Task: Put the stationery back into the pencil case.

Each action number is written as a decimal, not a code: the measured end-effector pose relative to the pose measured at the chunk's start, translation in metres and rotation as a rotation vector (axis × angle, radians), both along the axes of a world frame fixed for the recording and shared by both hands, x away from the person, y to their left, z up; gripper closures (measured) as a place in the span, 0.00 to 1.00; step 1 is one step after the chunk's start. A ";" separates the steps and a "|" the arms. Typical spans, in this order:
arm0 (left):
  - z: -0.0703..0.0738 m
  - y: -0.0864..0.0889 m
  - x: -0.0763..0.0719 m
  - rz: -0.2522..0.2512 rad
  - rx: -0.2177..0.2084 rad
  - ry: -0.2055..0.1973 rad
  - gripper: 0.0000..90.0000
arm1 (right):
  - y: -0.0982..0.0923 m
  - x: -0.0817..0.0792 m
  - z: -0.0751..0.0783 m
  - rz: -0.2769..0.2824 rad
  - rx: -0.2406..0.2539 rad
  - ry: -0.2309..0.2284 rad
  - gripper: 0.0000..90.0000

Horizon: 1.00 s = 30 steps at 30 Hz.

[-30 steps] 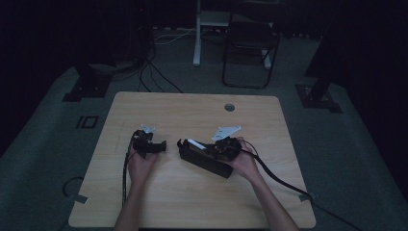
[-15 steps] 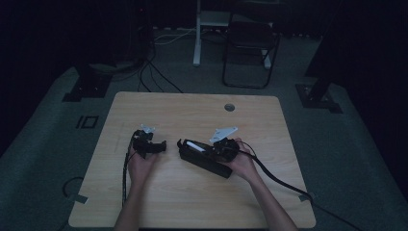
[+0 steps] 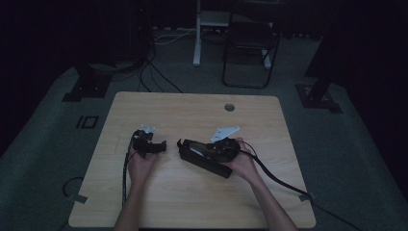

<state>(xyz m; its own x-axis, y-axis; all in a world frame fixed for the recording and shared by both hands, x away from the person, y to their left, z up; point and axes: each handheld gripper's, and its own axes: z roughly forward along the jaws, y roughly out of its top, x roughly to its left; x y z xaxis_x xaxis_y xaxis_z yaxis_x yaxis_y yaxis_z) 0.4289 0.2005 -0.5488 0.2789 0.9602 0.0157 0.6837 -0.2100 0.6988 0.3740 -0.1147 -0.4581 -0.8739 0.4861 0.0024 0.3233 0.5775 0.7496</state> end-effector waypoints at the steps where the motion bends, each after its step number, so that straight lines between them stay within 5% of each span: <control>1: 0.000 0.000 0.000 0.000 0.001 0.000 0.09 | -0.003 -0.001 0.005 -0.016 0.013 -0.008 0.61; 13: 0.000 0.000 0.000 0.000 0.000 0.000 0.09 | -0.027 0.000 0.032 -0.087 0.062 -0.070 0.50; 17: 0.000 0.000 0.000 0.001 0.000 0.000 0.09 | -0.043 0.000 0.043 -0.118 0.117 -0.096 0.48; 30: 0.000 0.000 0.000 0.000 0.001 0.001 0.09 | -0.081 0.000 0.031 -0.216 0.177 -0.092 0.47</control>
